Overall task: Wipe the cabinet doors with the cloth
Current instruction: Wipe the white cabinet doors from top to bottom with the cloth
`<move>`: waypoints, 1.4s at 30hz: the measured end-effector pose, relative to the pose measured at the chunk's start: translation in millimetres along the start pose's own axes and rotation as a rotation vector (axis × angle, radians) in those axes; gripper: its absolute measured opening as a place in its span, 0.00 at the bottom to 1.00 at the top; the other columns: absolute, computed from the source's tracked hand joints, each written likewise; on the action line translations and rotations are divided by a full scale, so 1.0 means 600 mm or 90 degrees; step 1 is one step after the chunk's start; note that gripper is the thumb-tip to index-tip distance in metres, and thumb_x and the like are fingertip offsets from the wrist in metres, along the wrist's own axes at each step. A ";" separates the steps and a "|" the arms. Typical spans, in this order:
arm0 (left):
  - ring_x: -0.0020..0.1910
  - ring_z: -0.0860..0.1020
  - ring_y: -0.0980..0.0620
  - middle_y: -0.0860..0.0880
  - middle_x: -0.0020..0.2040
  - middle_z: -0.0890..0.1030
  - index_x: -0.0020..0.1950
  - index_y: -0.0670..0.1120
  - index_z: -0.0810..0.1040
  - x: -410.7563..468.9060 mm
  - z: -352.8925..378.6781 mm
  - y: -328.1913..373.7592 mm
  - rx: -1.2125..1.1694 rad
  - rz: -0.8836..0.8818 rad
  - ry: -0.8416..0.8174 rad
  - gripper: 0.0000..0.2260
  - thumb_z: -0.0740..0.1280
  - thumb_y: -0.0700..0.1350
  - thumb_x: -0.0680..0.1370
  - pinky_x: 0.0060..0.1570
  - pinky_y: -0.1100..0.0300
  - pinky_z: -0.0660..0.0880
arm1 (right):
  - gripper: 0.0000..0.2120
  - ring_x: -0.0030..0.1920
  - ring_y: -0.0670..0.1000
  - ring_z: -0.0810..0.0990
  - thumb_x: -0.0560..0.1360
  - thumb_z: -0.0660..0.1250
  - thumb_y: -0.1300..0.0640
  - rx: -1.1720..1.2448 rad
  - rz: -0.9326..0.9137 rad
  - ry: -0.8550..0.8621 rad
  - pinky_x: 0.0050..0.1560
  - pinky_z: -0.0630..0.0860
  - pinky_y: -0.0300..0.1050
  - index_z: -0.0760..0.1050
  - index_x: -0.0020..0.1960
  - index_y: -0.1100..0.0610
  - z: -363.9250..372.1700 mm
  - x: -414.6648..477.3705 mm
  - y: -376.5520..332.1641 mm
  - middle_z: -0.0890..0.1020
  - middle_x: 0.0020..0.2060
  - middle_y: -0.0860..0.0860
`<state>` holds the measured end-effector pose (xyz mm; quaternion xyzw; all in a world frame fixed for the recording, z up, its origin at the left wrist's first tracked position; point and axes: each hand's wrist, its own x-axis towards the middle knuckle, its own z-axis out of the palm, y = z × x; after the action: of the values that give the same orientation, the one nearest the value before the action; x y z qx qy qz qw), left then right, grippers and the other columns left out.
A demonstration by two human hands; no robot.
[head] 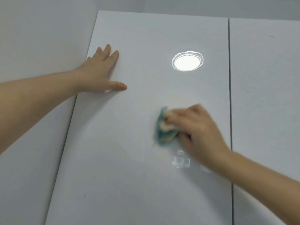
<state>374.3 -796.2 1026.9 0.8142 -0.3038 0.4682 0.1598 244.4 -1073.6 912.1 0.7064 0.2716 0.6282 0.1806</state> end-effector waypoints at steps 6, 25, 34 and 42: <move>0.79 0.39 0.48 0.50 0.80 0.39 0.80 0.50 0.42 0.002 -0.001 -0.004 -0.009 0.006 0.019 0.51 0.68 0.67 0.69 0.77 0.48 0.45 | 0.18 0.41 0.57 0.74 0.71 0.60 0.67 0.013 -0.022 -0.045 0.38 0.74 0.52 0.82 0.53 0.53 0.036 0.038 -0.033 0.83 0.54 0.44; 0.79 0.40 0.54 0.55 0.80 0.40 0.80 0.54 0.44 -0.010 -0.010 -0.025 -0.042 0.033 0.005 0.48 0.71 0.63 0.71 0.77 0.50 0.47 | 0.12 0.40 0.53 0.73 0.72 0.60 0.63 0.009 -0.156 -0.068 0.37 0.63 0.46 0.79 0.48 0.52 0.168 0.043 -0.216 0.82 0.51 0.46; 0.79 0.40 0.52 0.53 0.80 0.40 0.80 0.53 0.45 -0.012 -0.015 -0.032 -0.044 0.053 0.000 0.47 0.71 0.61 0.72 0.77 0.50 0.47 | 0.13 0.39 0.55 0.70 0.71 0.61 0.66 -0.015 -0.019 0.021 0.37 0.62 0.46 0.80 0.49 0.54 0.222 0.122 -0.243 0.82 0.50 0.48; 0.79 0.40 0.51 0.52 0.81 0.41 0.80 0.52 0.46 -0.012 -0.015 -0.031 -0.055 0.055 0.004 0.46 0.72 0.59 0.73 0.77 0.49 0.47 | 0.15 0.39 0.56 0.72 0.72 0.59 0.62 -0.016 0.034 0.002 0.36 0.63 0.47 0.81 0.52 0.55 0.213 0.168 -0.223 0.83 0.50 0.50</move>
<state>377.7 -774.4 1026.0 0.7913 -0.3577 0.4637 0.1756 355.6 -895.7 893.0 0.7104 0.2449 0.6371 0.1720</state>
